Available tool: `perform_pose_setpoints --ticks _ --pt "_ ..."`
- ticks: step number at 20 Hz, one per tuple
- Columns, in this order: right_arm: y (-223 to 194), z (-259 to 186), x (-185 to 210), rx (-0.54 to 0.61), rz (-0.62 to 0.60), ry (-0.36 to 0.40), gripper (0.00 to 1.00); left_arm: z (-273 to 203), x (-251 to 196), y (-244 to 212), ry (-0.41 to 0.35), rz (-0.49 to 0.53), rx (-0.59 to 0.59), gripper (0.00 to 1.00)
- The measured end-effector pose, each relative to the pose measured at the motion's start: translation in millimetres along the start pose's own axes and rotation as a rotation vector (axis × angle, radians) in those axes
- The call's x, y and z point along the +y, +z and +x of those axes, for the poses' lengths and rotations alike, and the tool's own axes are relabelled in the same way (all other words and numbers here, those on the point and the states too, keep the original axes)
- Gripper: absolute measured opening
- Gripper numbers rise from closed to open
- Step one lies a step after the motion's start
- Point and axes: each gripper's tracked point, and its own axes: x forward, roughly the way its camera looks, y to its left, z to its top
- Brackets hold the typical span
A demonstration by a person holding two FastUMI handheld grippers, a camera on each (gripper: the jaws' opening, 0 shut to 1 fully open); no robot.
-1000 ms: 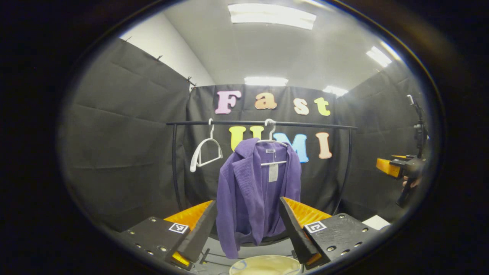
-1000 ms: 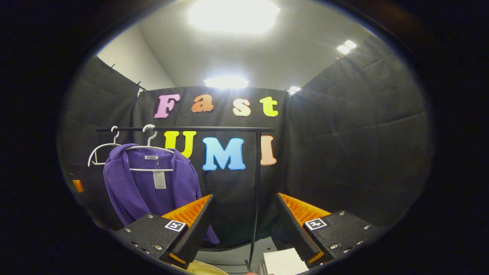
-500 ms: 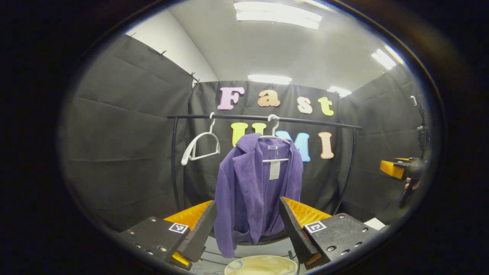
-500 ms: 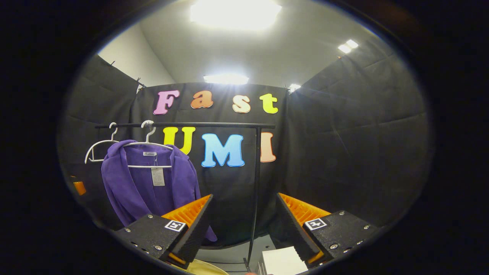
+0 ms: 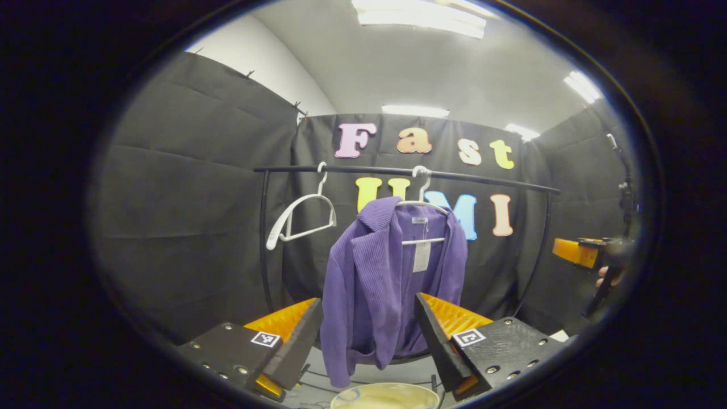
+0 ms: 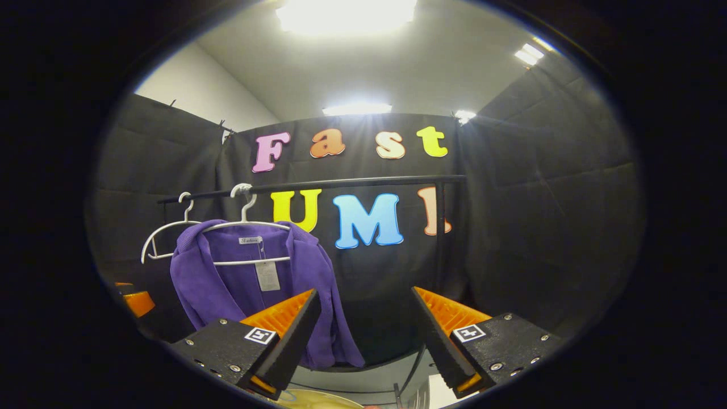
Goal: Grasp the clothes on the hanger with both hands and then place them into the laundry hamper below.
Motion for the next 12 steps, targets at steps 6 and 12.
perform_pose_setpoints --ticks 6,12 --pt "-0.8 73.8 42.0 0.021 0.035 0.162 0.97 40.0 -12.9 22.2 0.107 -0.044 -0.037 0.94" --pt "-8.3 139.2 81.1 0.06 0.06 0.326 0.97 98.9 -24.7 3.5 0.228 -0.1 -0.009 0.97"
